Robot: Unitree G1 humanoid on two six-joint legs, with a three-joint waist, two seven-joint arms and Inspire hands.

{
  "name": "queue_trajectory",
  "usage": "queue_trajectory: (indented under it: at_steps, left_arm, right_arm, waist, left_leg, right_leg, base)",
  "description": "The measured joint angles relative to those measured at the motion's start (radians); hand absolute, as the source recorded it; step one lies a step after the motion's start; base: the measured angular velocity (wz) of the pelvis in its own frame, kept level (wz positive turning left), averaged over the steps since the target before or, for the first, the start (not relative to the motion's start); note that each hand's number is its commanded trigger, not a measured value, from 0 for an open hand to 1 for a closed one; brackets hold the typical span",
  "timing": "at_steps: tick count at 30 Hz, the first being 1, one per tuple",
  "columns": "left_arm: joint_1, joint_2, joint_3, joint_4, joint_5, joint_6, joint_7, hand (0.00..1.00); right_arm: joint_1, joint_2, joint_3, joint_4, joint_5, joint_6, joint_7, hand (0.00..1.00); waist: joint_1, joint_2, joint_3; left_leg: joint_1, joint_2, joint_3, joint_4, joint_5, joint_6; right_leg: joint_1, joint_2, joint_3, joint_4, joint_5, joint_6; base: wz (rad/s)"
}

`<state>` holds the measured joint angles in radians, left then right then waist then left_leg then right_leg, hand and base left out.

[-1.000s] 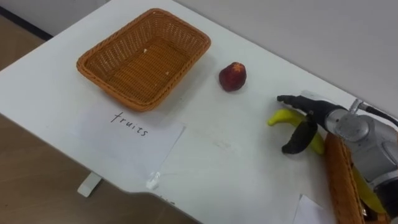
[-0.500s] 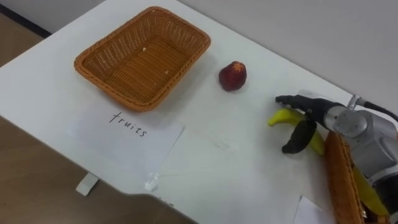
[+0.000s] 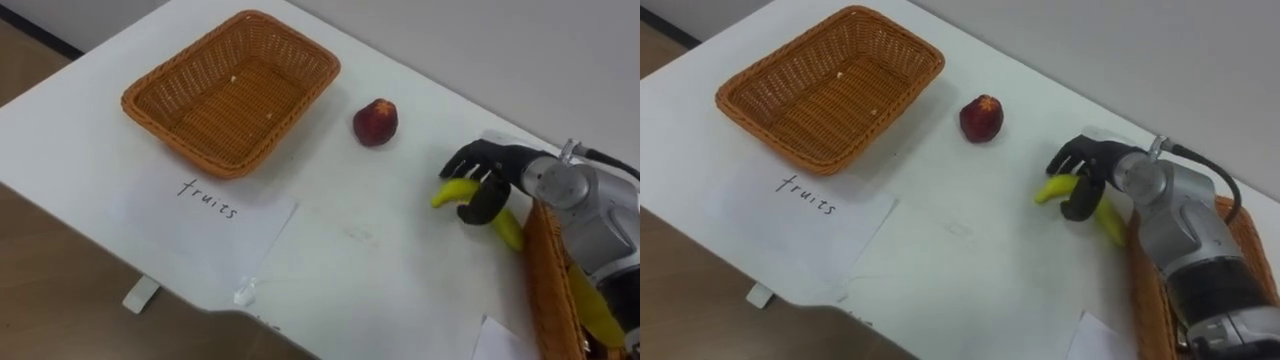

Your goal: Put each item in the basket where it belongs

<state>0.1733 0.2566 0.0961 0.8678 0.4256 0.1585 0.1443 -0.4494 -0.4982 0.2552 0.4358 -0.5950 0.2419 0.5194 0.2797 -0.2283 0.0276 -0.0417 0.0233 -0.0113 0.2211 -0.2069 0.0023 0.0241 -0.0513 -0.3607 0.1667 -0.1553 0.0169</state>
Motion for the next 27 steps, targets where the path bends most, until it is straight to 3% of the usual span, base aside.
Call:
queue_trajectory:
  at_steps: [13, 27]
  left_arm:
    - [-0.007, 0.0, 0.0, 0.0, 0.0, 0.0, 0.001, 0.0]
    - [-0.011, -0.002, 0.0, 0.016, 0.0, 0.0, 0.008, 0.0]
  right_arm:
    - [0.0, 0.0, 0.003, 0.007, 0.0, -0.001, 0.003, 1.0]
    - [0.0, 0.0, 0.0, -0.019, 0.015, -0.001, 0.006, 1.0]
  waist:
    - [0.005, 0.005, 0.0024]
    - [0.001, 0.013, -0.003]
  left_leg:
    - [0.002, -0.001, -0.001, 0.007, 0.0, 0.0]
    - [0.005, -0.001, 0.011, 0.007, 0.0, 0.0]
  right_leg:
    - [0.009, 0.0, 0.0, -0.007, 0.0, 0.0]
    - [0.008, 0.002, 0.022, -0.015, 0.002, -0.004]
  base:
    - [0.0]
    - [-0.02]
